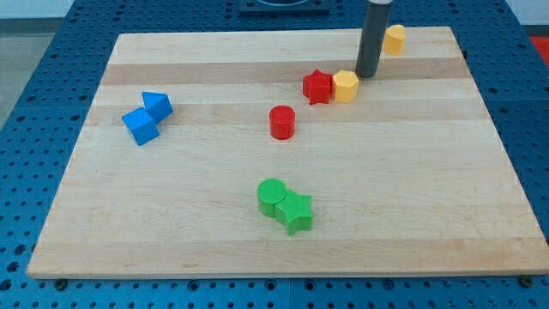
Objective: Push the heart slightly to the left
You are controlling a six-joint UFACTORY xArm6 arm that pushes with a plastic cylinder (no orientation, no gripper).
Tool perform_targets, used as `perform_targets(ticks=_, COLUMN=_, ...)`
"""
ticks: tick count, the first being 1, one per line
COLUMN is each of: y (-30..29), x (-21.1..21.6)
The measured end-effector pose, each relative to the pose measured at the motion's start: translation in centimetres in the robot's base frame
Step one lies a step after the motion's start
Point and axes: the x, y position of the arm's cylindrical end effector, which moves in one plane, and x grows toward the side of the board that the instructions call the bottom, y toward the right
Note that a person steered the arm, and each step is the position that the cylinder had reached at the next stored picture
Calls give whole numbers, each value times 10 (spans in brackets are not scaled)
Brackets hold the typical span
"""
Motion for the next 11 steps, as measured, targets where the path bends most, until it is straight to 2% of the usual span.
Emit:
perform_targets(ticks=2, y=58, x=-9)
perform_targets(ticks=5, y=91, x=-76)
perform_targets(ticks=9, y=-1, x=-84)
perform_targets(ticks=11, y=-22, x=-84)
